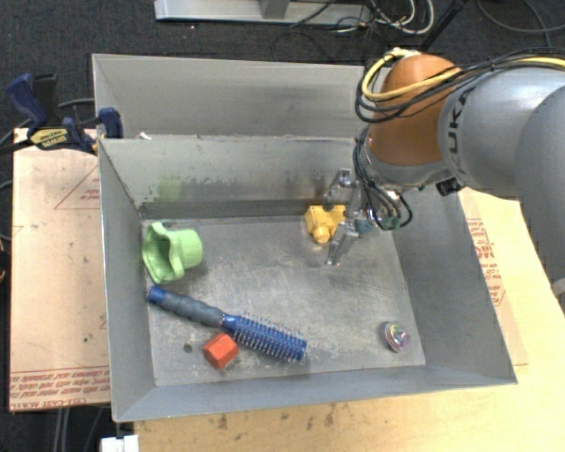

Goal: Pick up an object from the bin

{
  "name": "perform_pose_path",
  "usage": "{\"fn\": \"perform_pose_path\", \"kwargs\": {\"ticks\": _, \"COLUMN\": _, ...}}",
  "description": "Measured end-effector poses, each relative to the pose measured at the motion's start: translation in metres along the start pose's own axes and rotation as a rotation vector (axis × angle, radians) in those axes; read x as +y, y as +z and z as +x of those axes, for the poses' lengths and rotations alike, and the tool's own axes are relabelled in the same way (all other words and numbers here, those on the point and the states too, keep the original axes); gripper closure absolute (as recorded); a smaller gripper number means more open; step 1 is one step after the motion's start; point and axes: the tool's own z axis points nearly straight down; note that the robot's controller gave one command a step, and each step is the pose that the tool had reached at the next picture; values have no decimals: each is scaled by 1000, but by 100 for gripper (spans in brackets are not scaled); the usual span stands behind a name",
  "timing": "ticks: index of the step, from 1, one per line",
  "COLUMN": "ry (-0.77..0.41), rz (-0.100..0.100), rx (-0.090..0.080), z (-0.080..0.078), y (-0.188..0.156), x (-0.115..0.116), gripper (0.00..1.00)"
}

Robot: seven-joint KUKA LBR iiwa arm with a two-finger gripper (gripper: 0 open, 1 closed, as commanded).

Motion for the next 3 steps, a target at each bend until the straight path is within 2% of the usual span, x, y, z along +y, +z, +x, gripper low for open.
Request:
{"fn": "perform_pose_path", "kwargs": {"ticks": 1, "ry": 0, "rz": 1, "rx": 10, "z": 3, "y": 5, "x": 0, "gripper": 100}}
{"fn": "perform_pose_path", "kwargs": {"ticks": 2, "ry": -66, "rz": 0, "rx": -4, "z": 1, "y": 9, "x": -8, "gripper": 100}}
{"fn": "perform_pose_path", "kwargs": {"ticks": 3, "ry": -61, "rz": 0, "rx": -4, "z": 1, "y": 9, "x": -9, "gripper": 100}}
